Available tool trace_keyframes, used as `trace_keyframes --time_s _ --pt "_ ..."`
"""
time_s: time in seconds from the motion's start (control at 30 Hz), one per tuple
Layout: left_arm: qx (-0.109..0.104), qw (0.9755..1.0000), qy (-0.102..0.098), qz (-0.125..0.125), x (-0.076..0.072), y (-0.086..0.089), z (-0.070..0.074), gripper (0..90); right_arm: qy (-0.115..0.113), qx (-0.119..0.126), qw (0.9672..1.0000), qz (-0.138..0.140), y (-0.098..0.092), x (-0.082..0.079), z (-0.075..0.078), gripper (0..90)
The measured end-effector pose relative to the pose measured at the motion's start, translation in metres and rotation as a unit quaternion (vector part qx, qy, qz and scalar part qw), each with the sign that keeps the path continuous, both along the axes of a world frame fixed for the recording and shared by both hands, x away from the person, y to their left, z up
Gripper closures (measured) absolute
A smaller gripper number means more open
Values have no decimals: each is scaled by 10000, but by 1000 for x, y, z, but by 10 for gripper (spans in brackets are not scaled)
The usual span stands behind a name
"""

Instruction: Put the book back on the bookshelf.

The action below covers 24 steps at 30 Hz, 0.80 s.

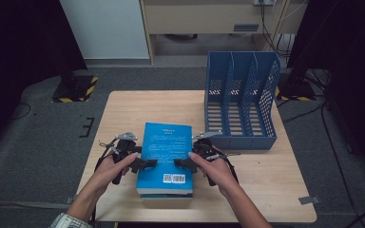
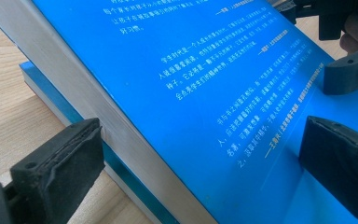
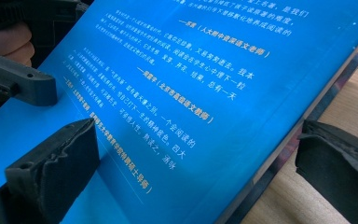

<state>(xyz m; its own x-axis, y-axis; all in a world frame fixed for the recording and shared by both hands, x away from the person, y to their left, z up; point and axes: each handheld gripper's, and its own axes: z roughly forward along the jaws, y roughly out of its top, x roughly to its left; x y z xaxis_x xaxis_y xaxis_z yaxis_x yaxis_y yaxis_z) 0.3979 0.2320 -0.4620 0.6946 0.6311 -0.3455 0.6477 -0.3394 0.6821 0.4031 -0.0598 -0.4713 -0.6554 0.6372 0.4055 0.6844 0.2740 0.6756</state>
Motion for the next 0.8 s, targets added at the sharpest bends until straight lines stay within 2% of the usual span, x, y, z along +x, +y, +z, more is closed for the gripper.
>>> trace_keyframes --time_s 0.2,0.3,0.4,0.5,0.53,0.57,0.63,0.7,0.8 --pt "-32 10000 5 -48 3 1 -1 0 189 115 9997 -69 -1 3 -2 0" --pt "-59 10000 11 -67 4 2 -1 0 170 153 9997 -87 -1 3 -4 0" --pt "-97 9999 12 -57 6 2 -2 0 261 263 9992 -143 -2 3 -6 0" --pt "-181 9998 -7 -48 9 2 -4 0 383 412 9983 -127 -1 5 -10 2" --pt "-184 9998 -6 -41 9 2 -4 0 516 513 9973 -138 0 6 -12 1" --pt "-178 9998 -16 -31 9 1 -4 0 540 502 9972 -118 0 7 -12 1" --pt "-164 9999 -36 -17 9 1 -4 0 555 451 9974 -106 1 7 -11 1" --pt "-150 9999 -49 -25 9 2 -3 0 514 517 9973 -106 0 6 -12 1" --pt "-163 9998 -93 -35 9 5 -1 26 376 491 9980 -98 1 5 -10 1"
